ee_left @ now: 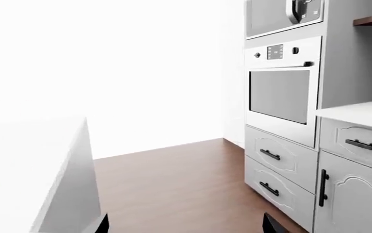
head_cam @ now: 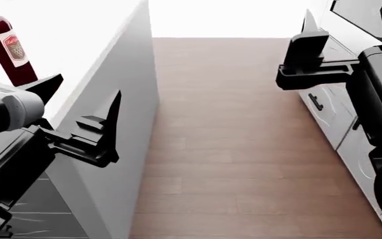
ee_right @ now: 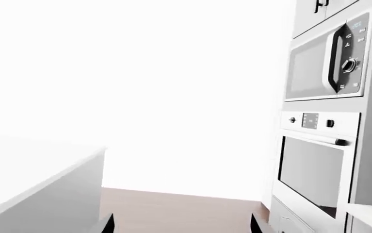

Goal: Move the drinks to the dining counter.

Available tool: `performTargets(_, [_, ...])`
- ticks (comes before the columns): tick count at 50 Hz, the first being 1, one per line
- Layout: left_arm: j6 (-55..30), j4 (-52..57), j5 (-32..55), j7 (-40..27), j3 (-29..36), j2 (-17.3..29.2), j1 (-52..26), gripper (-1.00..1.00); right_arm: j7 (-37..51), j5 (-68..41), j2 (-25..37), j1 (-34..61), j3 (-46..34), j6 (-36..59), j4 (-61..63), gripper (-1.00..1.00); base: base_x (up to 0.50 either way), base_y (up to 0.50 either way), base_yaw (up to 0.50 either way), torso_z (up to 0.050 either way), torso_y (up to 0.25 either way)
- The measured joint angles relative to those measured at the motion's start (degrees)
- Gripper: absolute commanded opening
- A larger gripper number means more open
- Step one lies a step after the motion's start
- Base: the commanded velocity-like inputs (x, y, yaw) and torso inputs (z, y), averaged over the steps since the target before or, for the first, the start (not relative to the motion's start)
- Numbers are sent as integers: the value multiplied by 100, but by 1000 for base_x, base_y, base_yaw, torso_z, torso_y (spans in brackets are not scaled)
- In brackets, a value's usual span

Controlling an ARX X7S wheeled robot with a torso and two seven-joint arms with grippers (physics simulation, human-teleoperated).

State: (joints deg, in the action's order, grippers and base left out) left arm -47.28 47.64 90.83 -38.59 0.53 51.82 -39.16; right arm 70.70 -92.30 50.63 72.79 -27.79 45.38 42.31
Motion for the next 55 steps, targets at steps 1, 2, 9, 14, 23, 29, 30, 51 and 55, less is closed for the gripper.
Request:
performTargets(1, [-2, 1, -1, -2, 4, 0, -3, 100, 11, -6, 9, 1, -1, 4, 5, 100, 1, -246, -500, 0, 0])
performTargets(2, [-3, 1, -1, -4, 9, 0, -7, 100, 28, -9, 18, 10, -7, 18, 10, 100, 0, -242, -500, 0, 0])
performTargets(9, [-10, 2, -12, -4, 33, -3, -15, 100, 93, -9, 63, 70, -55, 118, 41, 100, -6, -244, -500, 0, 0])
performTargets(14, [-7, 5, -17, 1, 38, 0, -4, 100, 139, -3, 79, 147, -111, 225, 63, 100, -17, -269, -500, 0, 0])
performTargets(23, [-7, -5, -27, 17, 62, -6, -19, 100, 185, -26, 75, 249, -173, 331, 60, 100, -30, -281, -500, 0, 0])
performTargets(29, [-9, -19, -39, 32, 82, -13, -36, 100, 185, -32, 51, 302, -210, 377, 33, 100, -43, -279, -500, 0, 0])
performTargets(30, [-9, -21, -41, 34, 85, -13, -37, 100, 184, -33, 47, 309, -217, 385, 29, 100, -49, -281, -500, 0, 0])
performTargets(51, [13, 3, -64, 37, 87, 8, 17, 100, 174, -51, 52, 338, -285, 452, 37, 100, -68, -275, -500, 0, 0])
performTargets(55, [19, 9, -61, 36, 84, 15, 24, 100, 170, -54, 54, 339, -296, 459, 40, 100, -90, -270, -500, 0, 0])
